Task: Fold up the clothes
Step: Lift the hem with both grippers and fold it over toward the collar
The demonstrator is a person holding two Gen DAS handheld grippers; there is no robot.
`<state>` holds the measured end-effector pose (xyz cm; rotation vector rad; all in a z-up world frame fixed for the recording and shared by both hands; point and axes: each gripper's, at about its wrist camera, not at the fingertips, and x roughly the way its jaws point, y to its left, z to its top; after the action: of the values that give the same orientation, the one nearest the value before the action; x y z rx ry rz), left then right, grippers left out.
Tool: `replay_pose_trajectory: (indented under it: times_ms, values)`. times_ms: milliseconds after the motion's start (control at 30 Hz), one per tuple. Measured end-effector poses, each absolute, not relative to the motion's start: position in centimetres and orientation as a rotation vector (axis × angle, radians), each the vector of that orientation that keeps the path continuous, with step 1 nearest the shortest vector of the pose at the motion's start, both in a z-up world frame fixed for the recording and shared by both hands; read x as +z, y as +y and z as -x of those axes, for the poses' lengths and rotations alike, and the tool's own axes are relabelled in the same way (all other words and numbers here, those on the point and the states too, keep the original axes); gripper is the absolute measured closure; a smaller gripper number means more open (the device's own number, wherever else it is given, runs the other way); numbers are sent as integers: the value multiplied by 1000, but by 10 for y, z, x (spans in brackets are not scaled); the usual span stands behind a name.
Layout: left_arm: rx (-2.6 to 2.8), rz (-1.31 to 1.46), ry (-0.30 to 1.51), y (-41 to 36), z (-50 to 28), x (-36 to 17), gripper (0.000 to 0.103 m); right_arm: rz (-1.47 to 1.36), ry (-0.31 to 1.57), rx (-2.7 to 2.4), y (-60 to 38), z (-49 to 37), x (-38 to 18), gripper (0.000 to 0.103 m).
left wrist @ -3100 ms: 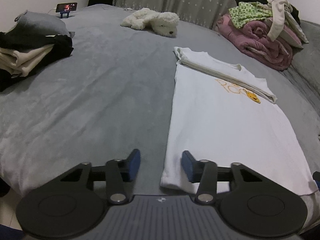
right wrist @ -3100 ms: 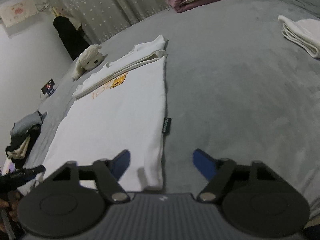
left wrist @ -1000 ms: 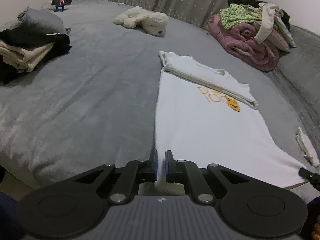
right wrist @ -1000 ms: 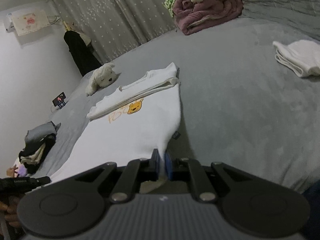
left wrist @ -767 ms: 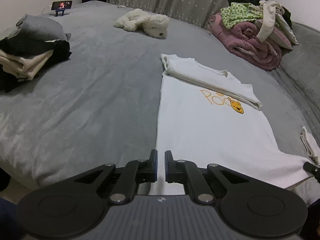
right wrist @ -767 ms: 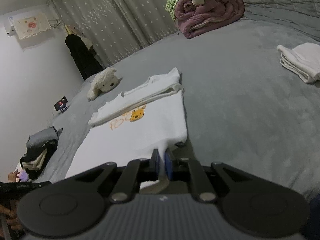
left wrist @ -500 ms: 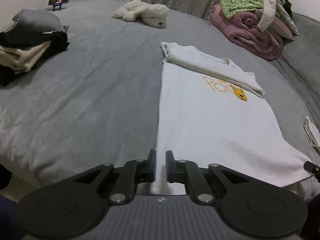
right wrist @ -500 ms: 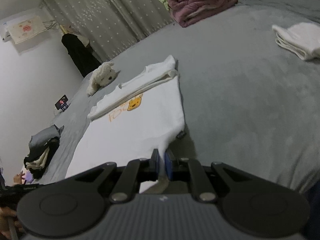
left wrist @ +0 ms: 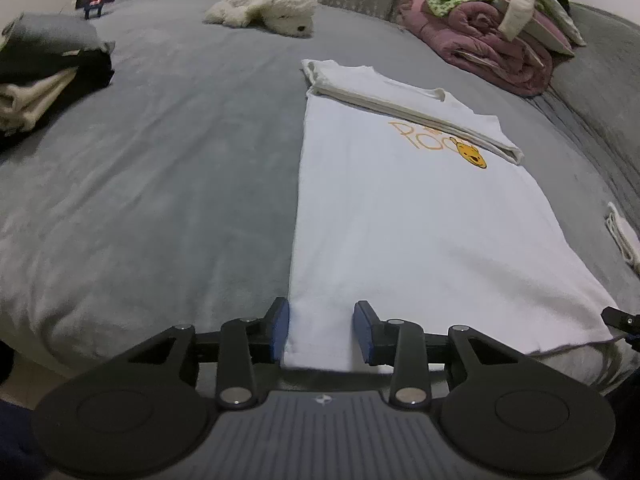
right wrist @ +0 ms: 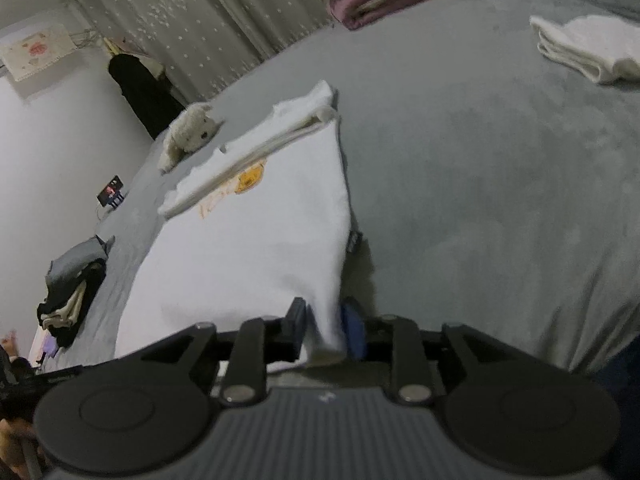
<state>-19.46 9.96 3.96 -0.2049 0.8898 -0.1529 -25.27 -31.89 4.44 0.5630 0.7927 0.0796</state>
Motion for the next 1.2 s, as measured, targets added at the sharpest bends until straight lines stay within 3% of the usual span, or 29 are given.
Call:
replay_pose_trajectory:
  times_ms: [33, 67, 100, 167, 267, 800, 1200]
  values:
    - [-153, 198, 886, 99, 195, 40, 77, -563, 801, 79, -318, 252, 42, 80]
    - [-155, 201, 883, 100, 196, 40, 89, -563, 809, 79, -318, 252, 40, 80]
    - [-157, 204, 881, 100, 196, 40, 94, -558, 814, 79, -316, 251, 40, 86]
    - [-160, 211, 876, 102, 197, 41, 98, -551, 807, 86, -314, 252, 40, 93]
    - [-161, 227, 864, 105, 198, 46, 101, -559, 779, 90, -315, 255, 45, 94]
    - [-155, 348, 867, 110, 173, 86, 102, -502, 630, 156, -311, 240, 93, 95]
    - [-70, 313, 870, 97, 73, 96, 103, -485, 689, 150, -328, 135, 102, 95]
